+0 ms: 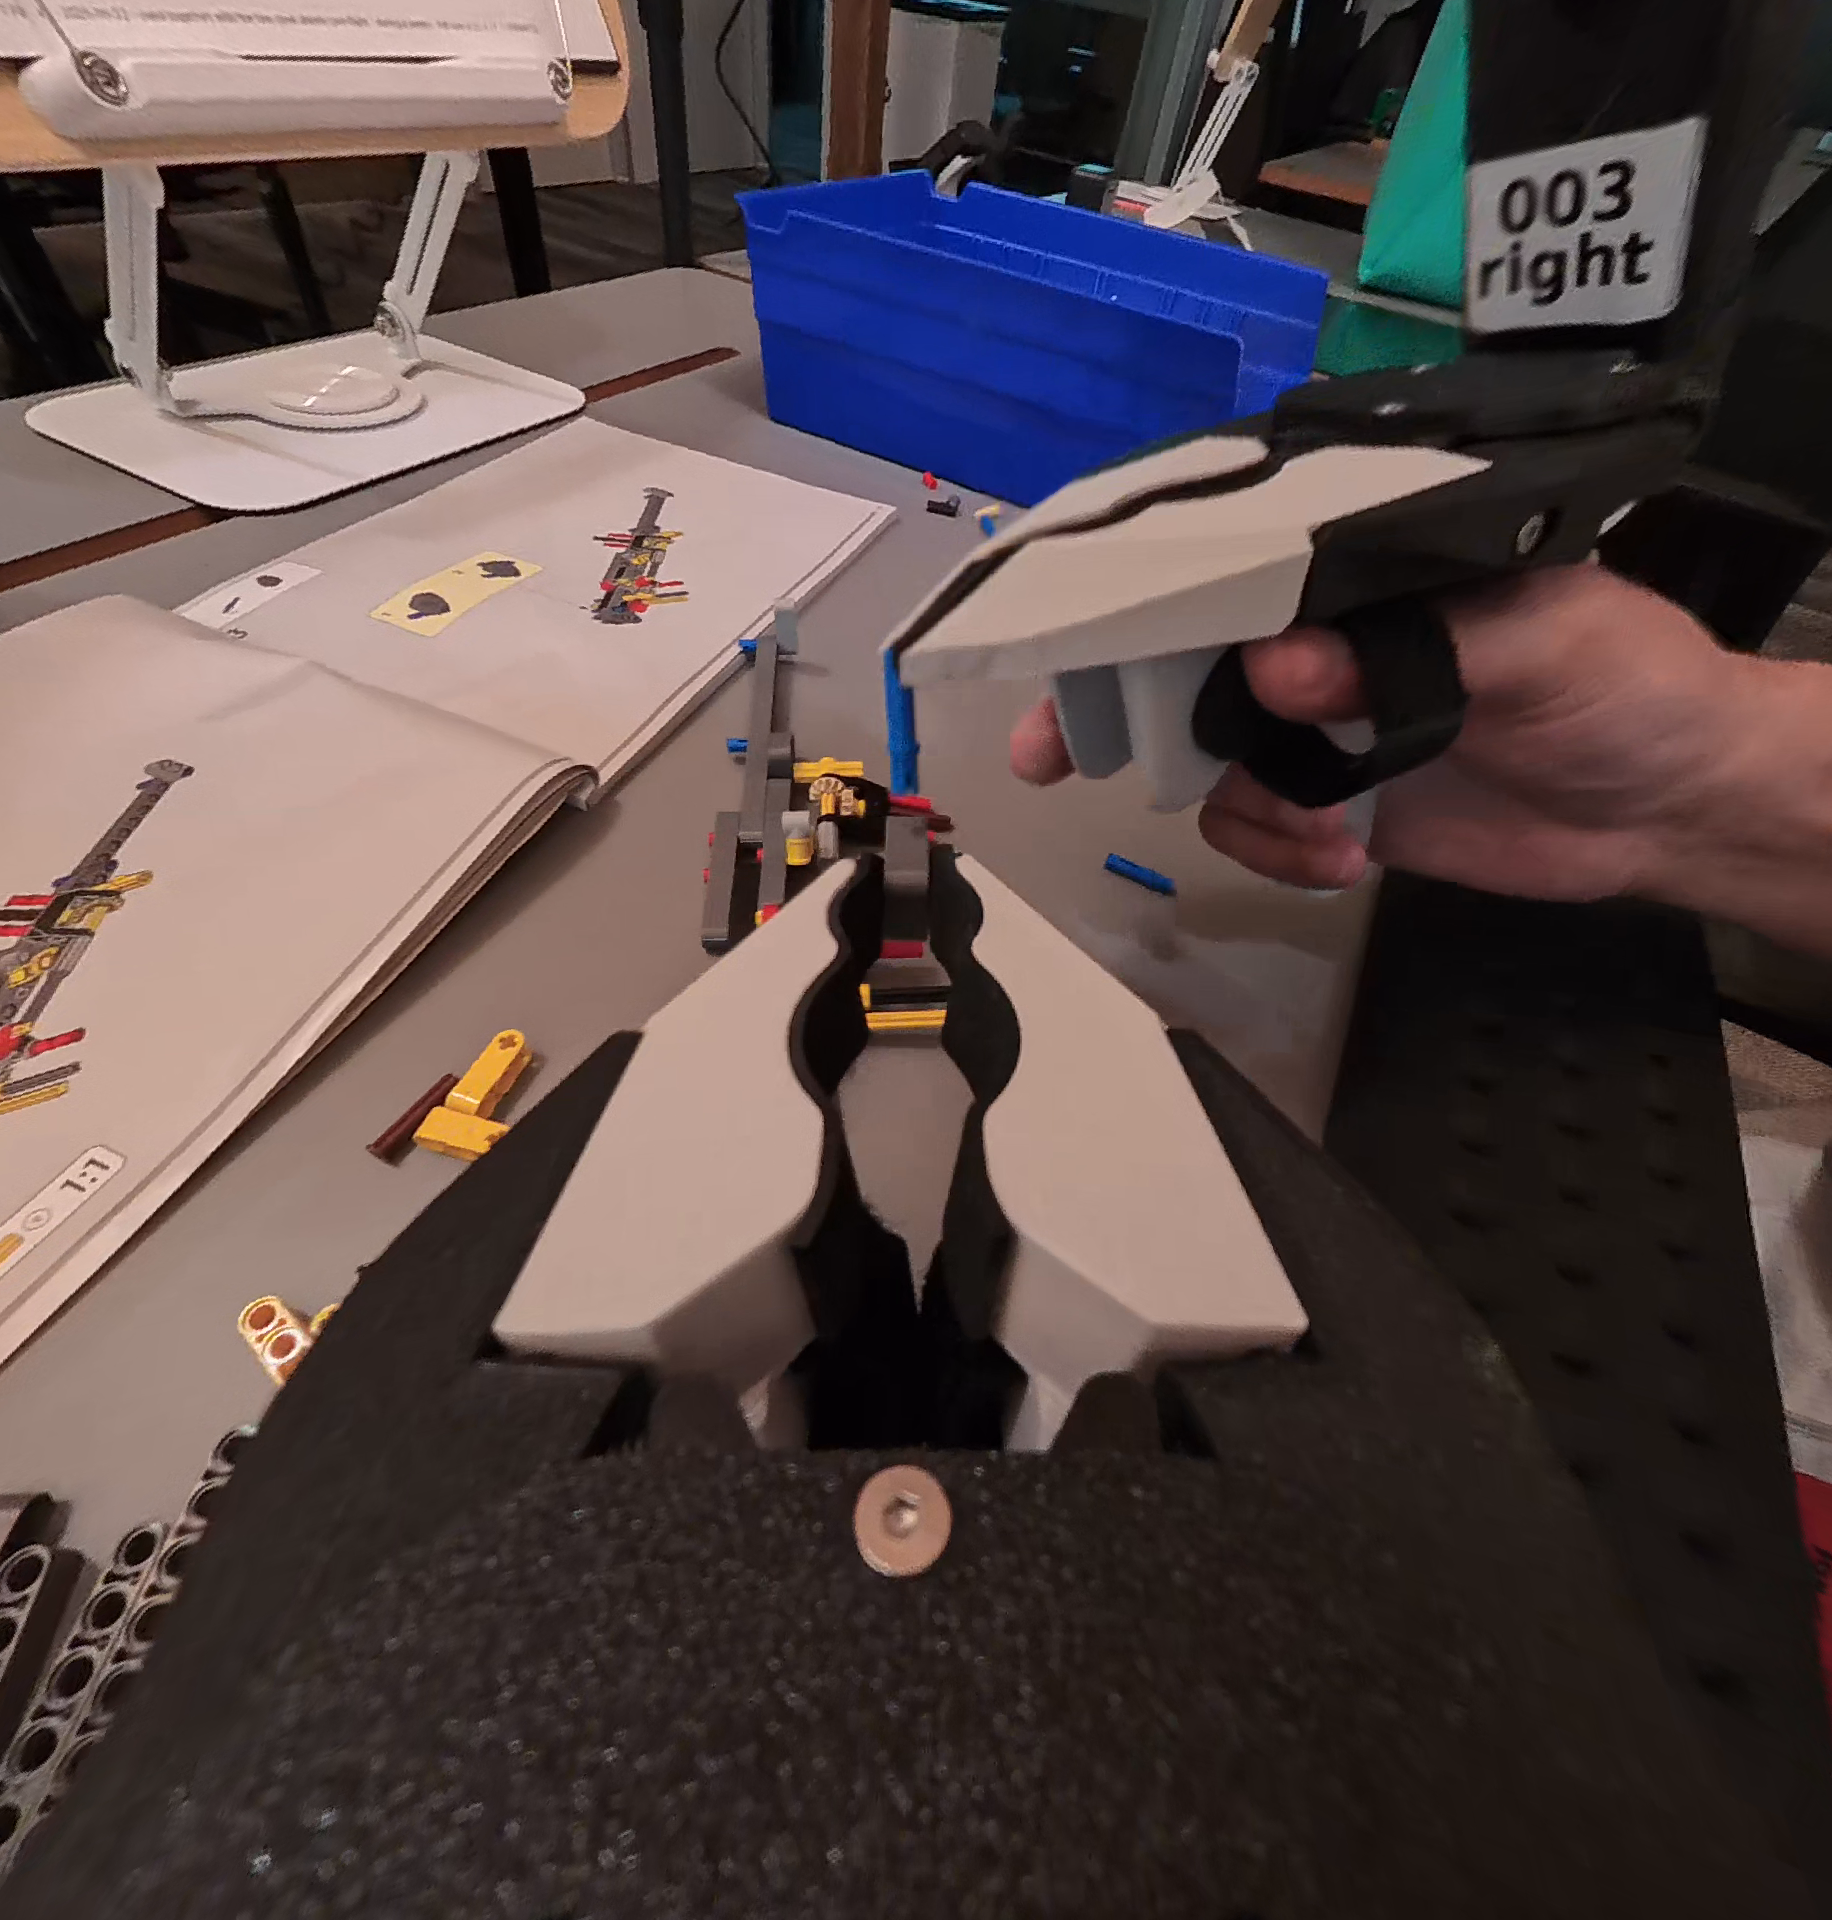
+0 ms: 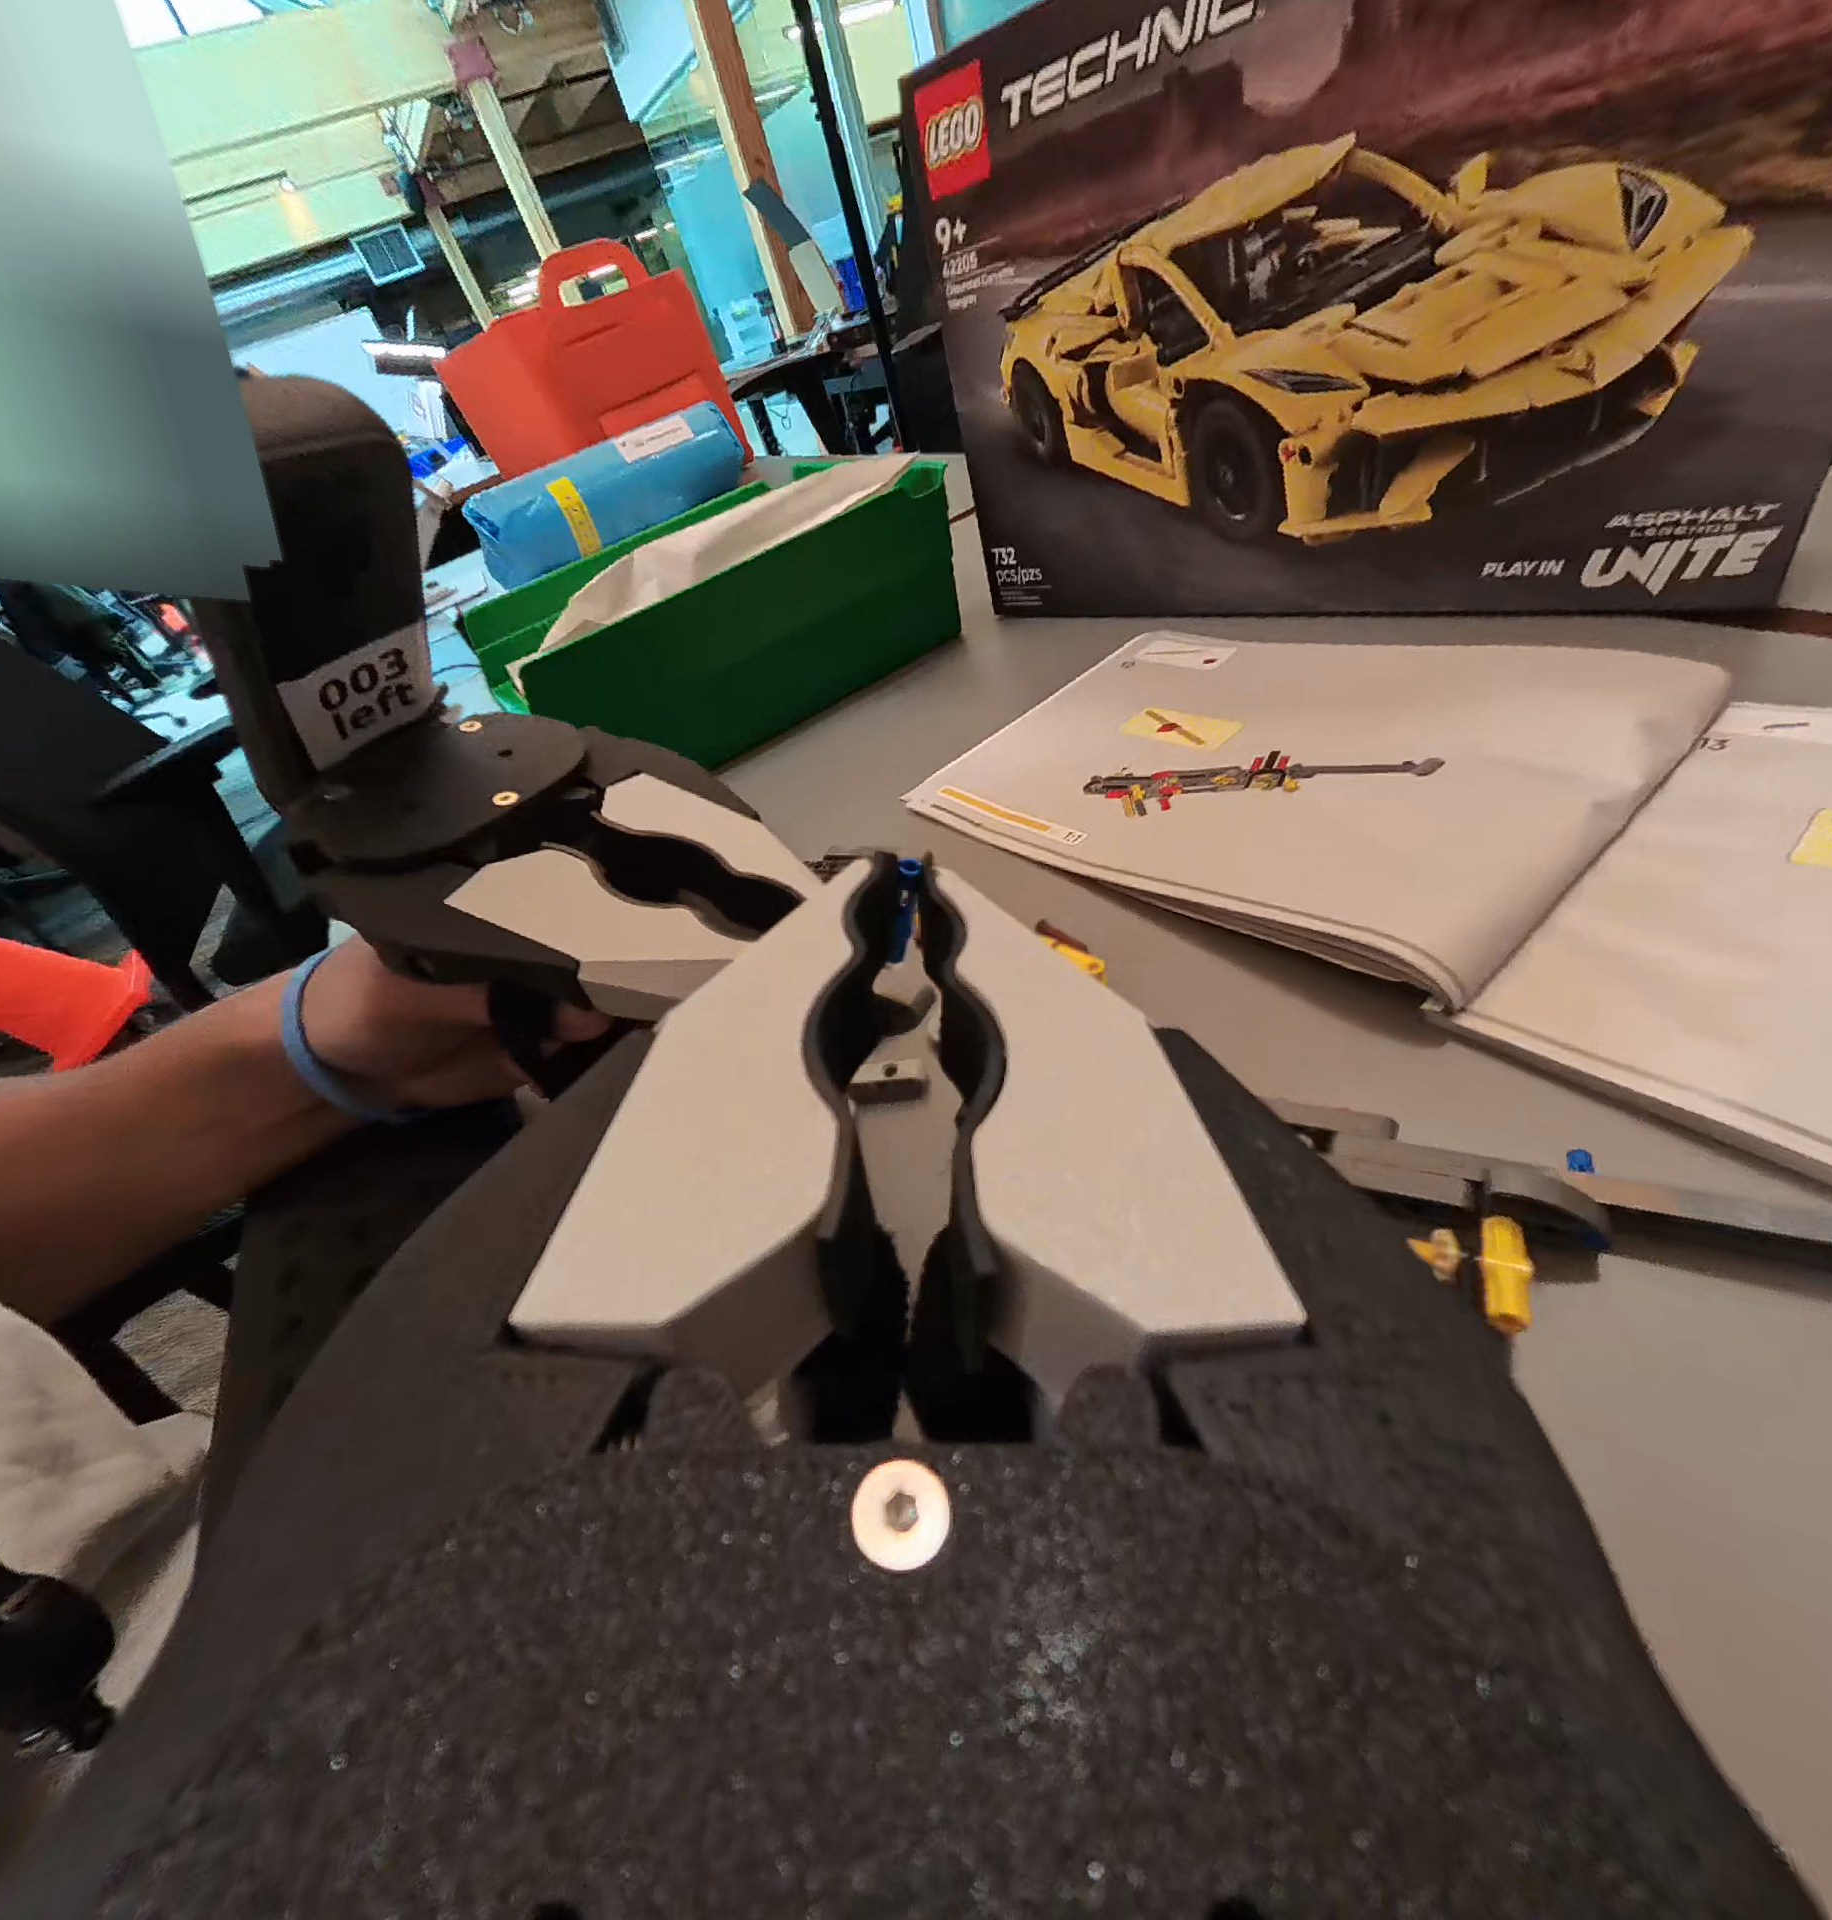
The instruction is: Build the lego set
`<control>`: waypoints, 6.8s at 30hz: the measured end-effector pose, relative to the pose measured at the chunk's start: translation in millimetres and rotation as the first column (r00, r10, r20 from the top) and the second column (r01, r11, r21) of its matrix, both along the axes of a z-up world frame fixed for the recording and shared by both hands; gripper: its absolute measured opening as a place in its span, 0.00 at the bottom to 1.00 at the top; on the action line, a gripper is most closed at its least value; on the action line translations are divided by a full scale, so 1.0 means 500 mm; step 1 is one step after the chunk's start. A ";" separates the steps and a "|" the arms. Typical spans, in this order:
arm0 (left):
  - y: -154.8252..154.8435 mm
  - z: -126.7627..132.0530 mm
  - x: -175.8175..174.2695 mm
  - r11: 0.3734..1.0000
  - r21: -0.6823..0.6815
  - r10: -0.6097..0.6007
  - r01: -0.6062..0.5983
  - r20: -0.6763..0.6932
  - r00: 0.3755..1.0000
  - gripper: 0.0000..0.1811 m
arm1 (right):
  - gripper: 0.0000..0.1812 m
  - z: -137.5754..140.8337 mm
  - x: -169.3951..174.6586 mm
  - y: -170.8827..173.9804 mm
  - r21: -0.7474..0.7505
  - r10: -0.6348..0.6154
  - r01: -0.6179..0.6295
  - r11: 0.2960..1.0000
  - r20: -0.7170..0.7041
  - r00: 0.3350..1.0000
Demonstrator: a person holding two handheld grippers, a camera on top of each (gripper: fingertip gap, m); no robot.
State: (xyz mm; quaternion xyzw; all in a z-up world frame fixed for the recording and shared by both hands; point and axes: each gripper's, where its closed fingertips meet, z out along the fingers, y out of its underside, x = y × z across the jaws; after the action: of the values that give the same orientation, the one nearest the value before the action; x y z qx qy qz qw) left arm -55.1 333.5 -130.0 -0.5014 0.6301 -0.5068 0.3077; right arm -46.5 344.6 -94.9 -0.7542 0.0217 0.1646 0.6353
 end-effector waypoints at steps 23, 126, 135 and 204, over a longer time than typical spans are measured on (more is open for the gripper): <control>-0.009 -0.006 -0.002 1.000 -0.012 -0.027 0.027 -0.019 0.999 0.04 | 0.01 -0.008 -0.002 -0.013 0.012 -0.040 0.039 0.999 0.071 0.997; -0.005 -0.008 -0.001 1.000 0.024 -0.009 0.009 -0.012 1.000 0.04 | 0.14 -0.161 0.287 -0.145 -0.808 0.623 -0.058 0.586 0.403 0.670; -0.003 -0.010 -0.001 1.000 0.029 -0.006 0.007 -0.016 1.000 0.04 | 0.14 -0.203 0.280 -0.133 -0.879 0.795 -0.156 0.451 0.316 0.518; 0.017 0.040 -0.012 0.912 -0.406 -0.057 0.061 0.023 0.998 0.04 | 0.02 -0.009 -0.027 0.004 -0.287 0.298 -0.081 0.954 0.914 0.276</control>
State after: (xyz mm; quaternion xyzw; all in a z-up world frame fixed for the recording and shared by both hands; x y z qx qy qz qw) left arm -61.1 341.9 -110.0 -0.5326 0.5242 -0.6384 0.1846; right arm -59.8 346.6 -99.5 -0.7566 -0.4325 -0.2403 0.4275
